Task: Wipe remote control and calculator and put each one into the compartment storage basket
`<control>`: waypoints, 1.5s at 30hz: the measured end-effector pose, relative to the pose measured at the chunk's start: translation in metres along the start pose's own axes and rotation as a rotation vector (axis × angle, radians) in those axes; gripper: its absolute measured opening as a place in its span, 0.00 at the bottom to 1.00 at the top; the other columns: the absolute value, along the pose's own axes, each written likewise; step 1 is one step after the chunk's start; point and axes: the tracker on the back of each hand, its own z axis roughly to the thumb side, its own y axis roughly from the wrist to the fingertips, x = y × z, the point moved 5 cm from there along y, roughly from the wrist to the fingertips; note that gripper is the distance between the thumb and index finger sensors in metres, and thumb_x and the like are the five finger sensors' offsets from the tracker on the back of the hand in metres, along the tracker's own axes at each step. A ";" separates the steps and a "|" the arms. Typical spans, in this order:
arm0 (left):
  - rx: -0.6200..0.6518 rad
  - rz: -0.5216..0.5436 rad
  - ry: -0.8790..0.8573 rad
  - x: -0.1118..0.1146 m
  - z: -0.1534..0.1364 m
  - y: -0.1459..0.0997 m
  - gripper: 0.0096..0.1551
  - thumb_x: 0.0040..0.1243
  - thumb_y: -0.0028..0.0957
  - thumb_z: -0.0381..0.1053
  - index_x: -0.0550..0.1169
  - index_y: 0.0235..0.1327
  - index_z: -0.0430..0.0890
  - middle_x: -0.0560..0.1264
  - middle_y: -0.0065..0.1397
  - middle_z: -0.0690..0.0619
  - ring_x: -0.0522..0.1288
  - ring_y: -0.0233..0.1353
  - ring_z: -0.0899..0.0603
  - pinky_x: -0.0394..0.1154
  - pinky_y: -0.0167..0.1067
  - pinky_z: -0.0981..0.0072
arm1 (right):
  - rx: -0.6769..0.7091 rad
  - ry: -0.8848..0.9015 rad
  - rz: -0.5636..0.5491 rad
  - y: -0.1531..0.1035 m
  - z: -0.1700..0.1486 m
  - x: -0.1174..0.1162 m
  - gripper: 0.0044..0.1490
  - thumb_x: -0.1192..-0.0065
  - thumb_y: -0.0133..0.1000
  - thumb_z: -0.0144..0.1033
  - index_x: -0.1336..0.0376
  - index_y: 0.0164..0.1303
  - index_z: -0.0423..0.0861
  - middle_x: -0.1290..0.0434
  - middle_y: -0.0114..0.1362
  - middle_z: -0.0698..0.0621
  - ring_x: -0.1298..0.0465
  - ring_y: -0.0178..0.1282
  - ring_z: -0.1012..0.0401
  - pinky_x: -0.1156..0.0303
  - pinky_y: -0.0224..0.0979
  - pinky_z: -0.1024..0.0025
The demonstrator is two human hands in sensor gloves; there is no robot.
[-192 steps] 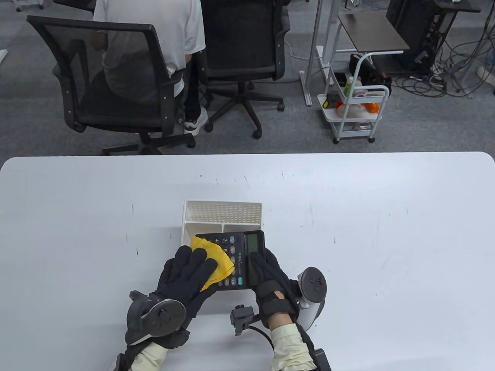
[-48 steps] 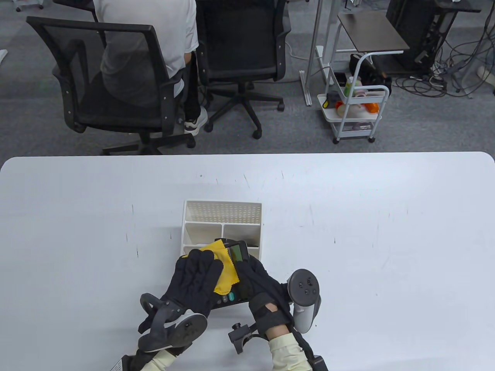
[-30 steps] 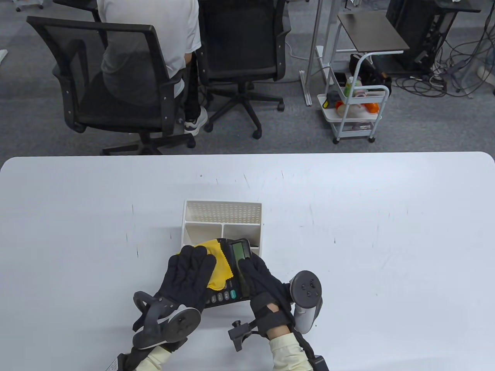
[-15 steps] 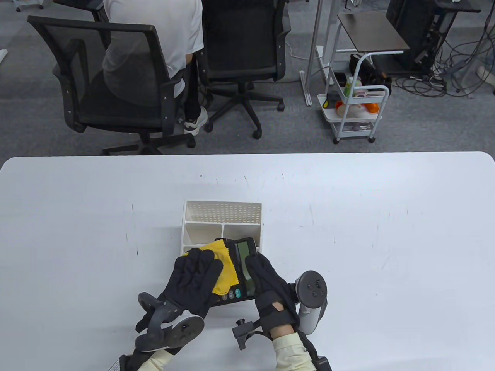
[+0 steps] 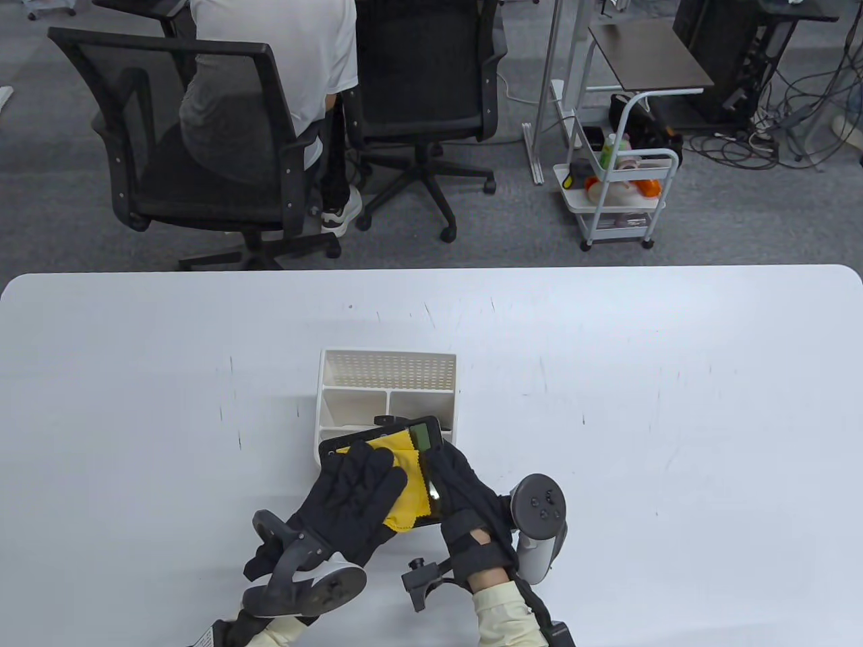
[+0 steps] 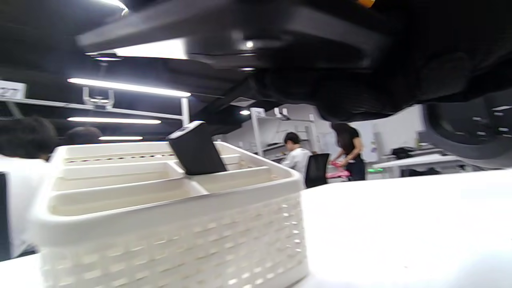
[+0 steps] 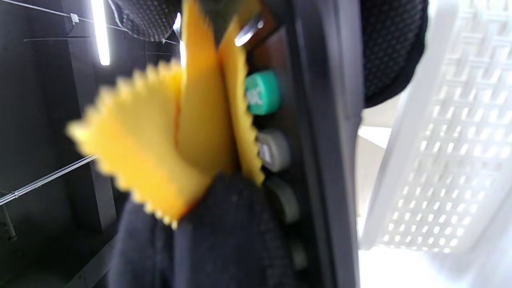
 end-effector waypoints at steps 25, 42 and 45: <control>0.004 0.001 0.105 0.001 0.004 -0.002 0.40 0.54 0.56 0.59 0.57 0.79 0.51 0.55 0.83 0.46 0.56 0.83 0.35 0.60 0.76 0.43 | 0.004 0.101 -0.101 -0.005 0.001 0.011 0.42 0.52 0.68 0.47 0.47 0.80 0.28 0.30 0.72 0.32 0.21 0.60 0.44 0.23 0.59 0.49; -0.004 0.011 -0.071 -0.002 -0.004 -0.002 0.33 0.40 0.59 0.58 0.60 0.79 0.52 0.57 0.84 0.49 0.55 0.84 0.37 0.58 0.76 0.42 | 0.015 0.005 -0.084 -0.004 0.009 0.012 0.41 0.50 0.67 0.48 0.43 0.78 0.28 0.26 0.69 0.32 0.18 0.55 0.46 0.20 0.55 0.50; -0.072 -0.001 -0.069 -0.001 -0.015 -0.003 0.34 0.41 0.59 0.57 0.59 0.79 0.51 0.56 0.84 0.47 0.55 0.83 0.35 0.58 0.76 0.42 | 0.021 0.010 -0.118 -0.006 0.009 0.014 0.41 0.50 0.67 0.48 0.42 0.78 0.28 0.26 0.68 0.32 0.18 0.55 0.46 0.20 0.54 0.51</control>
